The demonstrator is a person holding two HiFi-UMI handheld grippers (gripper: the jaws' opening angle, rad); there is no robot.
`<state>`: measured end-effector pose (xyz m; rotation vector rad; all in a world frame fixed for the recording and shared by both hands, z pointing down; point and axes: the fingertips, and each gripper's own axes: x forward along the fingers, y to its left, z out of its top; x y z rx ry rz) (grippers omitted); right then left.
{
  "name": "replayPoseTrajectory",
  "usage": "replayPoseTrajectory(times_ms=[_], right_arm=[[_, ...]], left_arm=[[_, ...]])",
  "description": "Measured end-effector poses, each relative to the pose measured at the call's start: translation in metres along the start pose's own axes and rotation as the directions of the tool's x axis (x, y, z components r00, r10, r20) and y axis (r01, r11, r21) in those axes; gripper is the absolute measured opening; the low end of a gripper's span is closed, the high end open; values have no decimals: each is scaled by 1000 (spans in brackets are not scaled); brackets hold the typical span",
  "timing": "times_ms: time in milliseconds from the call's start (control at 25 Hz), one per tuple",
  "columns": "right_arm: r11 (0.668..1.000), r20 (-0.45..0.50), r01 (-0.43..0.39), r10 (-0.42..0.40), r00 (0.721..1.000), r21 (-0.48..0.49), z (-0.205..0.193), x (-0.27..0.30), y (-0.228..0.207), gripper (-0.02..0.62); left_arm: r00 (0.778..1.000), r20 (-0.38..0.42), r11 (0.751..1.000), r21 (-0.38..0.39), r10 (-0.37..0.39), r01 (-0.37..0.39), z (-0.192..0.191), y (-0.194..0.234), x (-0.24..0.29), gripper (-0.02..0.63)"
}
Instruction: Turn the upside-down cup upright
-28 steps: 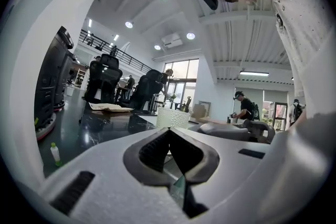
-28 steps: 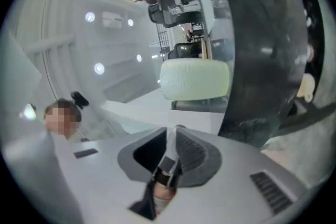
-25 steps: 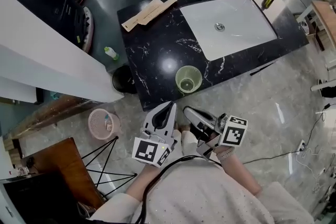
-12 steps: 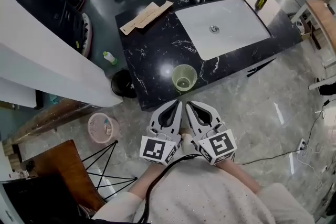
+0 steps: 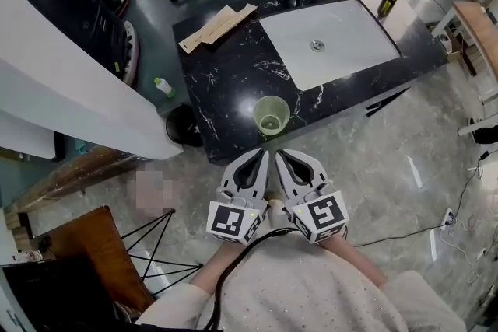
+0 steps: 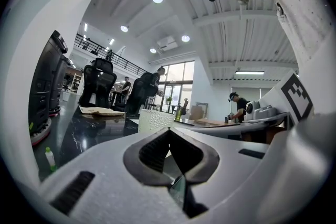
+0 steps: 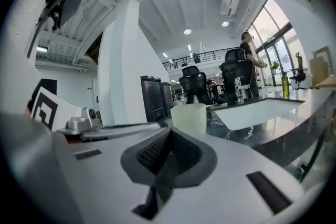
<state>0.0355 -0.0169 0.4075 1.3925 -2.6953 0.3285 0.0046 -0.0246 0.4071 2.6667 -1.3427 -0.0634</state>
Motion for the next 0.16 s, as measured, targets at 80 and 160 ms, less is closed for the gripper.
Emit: replayPoseTrajectory(times_ms=[80, 160], right_arm=[[1000, 0, -1, 1, 1000, 1, 0, -1, 0, 6], [1000, 1, -1, 1, 1000, 2, 0, -2, -1, 6]], left_arm=[[1000, -1, 1000, -2, -3, 3, -2, -1, 0, 6], [1000, -3, 1000, -6, -7, 7, -4, -3, 1, 6]])
